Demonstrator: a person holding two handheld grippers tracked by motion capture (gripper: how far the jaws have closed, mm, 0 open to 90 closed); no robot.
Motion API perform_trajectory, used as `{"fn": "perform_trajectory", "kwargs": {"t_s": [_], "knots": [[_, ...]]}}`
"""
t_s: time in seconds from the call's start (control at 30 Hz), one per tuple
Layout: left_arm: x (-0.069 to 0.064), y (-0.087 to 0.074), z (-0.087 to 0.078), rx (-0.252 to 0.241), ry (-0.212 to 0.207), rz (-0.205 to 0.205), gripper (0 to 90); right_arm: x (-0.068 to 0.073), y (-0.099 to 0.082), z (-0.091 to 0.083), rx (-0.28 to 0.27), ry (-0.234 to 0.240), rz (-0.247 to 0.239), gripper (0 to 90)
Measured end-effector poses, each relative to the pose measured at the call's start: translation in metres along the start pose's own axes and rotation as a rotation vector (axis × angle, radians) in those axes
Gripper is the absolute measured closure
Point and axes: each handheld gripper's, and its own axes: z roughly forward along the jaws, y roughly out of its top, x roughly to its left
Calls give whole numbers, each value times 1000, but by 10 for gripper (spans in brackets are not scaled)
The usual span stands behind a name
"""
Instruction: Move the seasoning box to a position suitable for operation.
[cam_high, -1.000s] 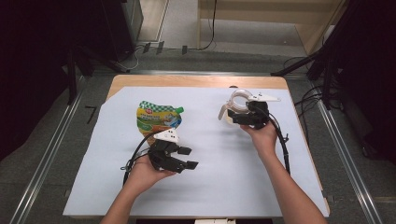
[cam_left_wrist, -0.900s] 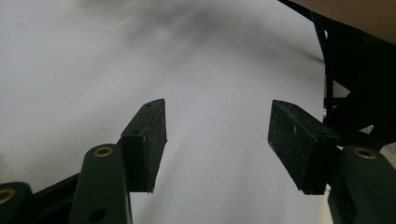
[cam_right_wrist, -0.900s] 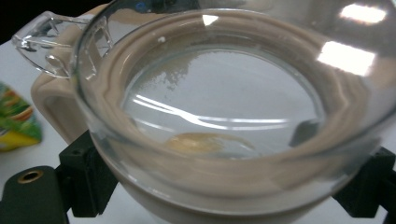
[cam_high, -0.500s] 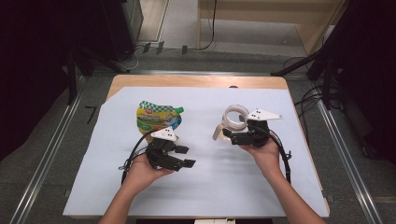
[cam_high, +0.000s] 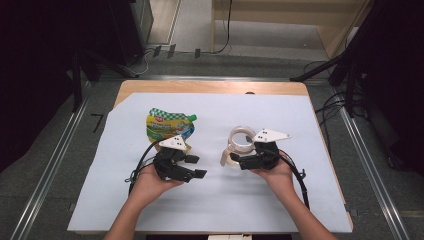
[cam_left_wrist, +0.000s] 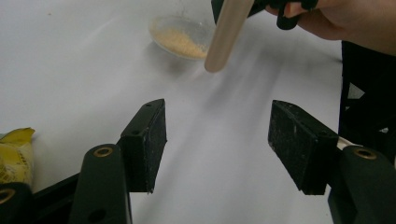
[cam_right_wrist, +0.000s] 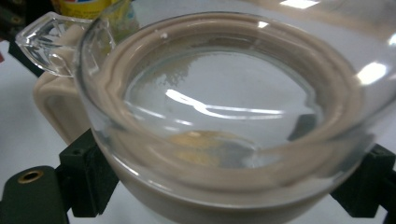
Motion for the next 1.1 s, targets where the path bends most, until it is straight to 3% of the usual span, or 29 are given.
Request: {"fn": "perform_trajectory", "kwargs": {"t_s": [0.4, 0.63, 0.87, 0.93, 1.1], "knots": [[2, -1, -4, -9, 2, -8, 381, 28, -9, 22, 65, 89, -70, 120], [1, 0, 0, -3, 1, -1, 382, 36, -13, 20, 79, 71, -154, 119], [-1, 0, 2, 6, -5, 6, 386, 36, -14, 18, 88, 75, -92, 102], [-1, 1, 2, 2, -4, 4, 387, 34, -12, 12, 84, 86, -60, 91], [-3, 1, 5, 4, -2, 4, 405, 34, -11, -6, 61, 95, -49, 130]]}}
